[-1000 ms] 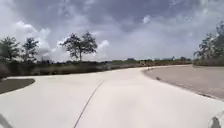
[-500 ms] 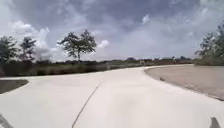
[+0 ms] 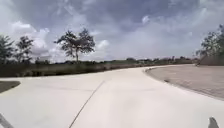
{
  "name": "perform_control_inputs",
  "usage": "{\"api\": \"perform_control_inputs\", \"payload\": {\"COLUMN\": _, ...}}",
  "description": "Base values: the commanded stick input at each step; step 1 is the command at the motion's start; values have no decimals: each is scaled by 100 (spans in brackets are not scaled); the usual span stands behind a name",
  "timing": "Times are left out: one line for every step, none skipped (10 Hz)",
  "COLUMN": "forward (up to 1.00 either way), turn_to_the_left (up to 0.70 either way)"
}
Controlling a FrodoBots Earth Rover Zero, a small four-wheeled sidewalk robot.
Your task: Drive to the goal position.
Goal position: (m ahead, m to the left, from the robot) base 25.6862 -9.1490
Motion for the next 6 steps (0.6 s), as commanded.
{"api": "perform_control_inputs", "payload": {"forward": 70, "turn_to_the_left": 0}}
{"api": "perform_control_inputs", "payload": {"forward": 70, "turn_to_the_left": 0}}
{"api": "perform_control_inputs", "payload": {"forward": 70, "turn_to_the_left": 0}}
{"api": "perform_control_inputs", "payload": {"forward": 70, "turn_to_the_left": 0}}
{"api": "perform_control_inputs", "payload": {"forward": 70, "turn_to_the_left": 0}}
{"api": "perform_control_inputs", "payload": {"forward": 70, "turn_to_the_left": 0}}
